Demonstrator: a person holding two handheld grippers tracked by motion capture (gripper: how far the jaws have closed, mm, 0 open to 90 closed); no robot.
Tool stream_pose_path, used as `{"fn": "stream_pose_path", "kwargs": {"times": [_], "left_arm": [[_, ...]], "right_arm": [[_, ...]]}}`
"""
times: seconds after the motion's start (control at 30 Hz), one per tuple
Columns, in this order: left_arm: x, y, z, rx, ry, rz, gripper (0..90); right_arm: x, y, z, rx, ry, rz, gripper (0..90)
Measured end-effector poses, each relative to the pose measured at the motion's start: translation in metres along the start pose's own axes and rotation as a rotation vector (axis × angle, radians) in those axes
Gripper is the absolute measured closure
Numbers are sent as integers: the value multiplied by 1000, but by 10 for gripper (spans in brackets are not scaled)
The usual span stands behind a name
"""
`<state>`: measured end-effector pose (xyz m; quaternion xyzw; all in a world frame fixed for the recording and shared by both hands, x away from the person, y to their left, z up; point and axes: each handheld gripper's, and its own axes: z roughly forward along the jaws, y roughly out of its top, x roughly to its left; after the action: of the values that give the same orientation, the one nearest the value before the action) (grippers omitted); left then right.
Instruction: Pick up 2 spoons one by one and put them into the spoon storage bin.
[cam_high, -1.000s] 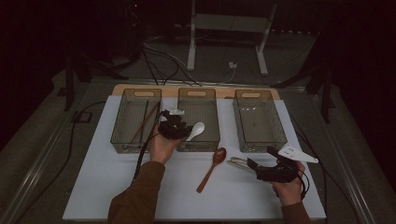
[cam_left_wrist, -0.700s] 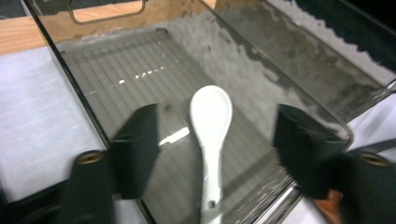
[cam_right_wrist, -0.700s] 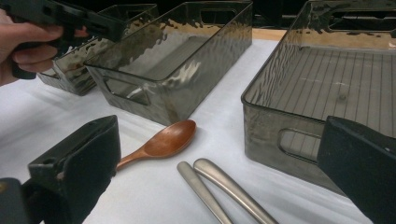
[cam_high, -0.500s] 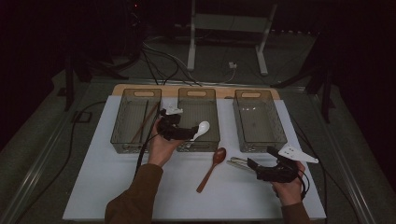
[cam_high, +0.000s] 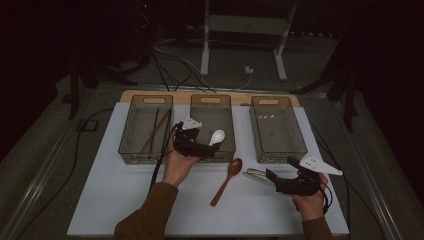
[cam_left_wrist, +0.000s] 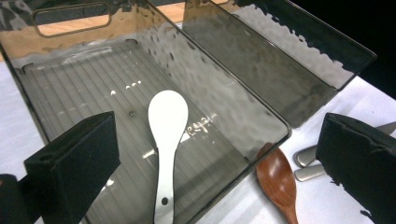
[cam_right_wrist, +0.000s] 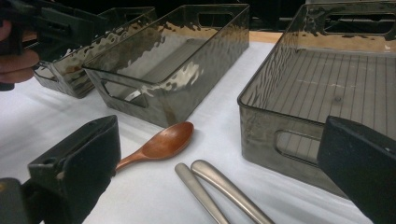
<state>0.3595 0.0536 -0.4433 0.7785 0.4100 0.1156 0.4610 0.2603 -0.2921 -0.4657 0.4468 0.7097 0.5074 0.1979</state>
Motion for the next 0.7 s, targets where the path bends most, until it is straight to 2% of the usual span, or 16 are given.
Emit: {"fn": "stream_pose_path", "kwargs": {"times": [0.2,0.7], "left_arm": [[-13,-2,1,6,-16,14,7],[-47,-10,6,55,-44,88,8]], "right_arm": [[0,0,0,-2,-2,0,0],[0,0,-1,-3,-3,-1,0]]}}
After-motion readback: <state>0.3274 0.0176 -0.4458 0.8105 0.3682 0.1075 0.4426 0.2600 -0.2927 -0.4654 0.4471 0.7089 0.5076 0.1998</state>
